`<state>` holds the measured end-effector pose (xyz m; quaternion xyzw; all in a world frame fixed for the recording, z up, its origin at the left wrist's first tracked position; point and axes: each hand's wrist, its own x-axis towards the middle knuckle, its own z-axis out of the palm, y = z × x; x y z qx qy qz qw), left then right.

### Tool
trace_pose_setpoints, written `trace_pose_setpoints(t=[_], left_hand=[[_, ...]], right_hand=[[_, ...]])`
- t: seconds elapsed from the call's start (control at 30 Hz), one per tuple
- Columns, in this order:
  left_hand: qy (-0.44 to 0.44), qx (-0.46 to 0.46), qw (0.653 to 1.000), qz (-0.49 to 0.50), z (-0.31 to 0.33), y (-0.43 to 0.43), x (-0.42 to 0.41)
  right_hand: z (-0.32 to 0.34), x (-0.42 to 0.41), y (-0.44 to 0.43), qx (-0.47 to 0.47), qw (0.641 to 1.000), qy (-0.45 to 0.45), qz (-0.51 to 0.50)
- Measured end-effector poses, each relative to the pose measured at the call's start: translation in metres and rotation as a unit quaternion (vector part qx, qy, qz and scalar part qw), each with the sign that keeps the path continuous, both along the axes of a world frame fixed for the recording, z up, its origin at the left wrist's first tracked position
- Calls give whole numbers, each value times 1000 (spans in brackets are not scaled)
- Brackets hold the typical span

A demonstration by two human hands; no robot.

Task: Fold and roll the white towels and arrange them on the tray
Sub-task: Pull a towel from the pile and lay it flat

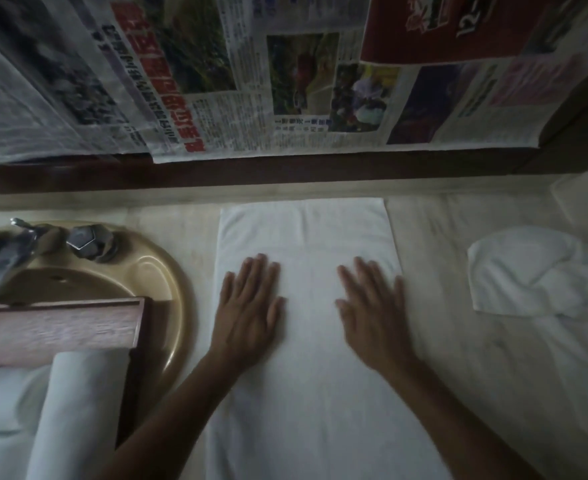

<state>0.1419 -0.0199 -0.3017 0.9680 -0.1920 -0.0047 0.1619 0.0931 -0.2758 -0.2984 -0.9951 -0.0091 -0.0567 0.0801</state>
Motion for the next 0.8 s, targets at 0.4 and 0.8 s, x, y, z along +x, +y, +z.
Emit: trace_pose_setpoints(t=[0.4,0.8], left_hand=[[-19,-25,999,-2,6,-9,-121],[5,-45,999,28,12,-21,-224]], right_hand=[[4,-98,8,20,998,-3,55],[6,-203,34,32,996,24,86]])
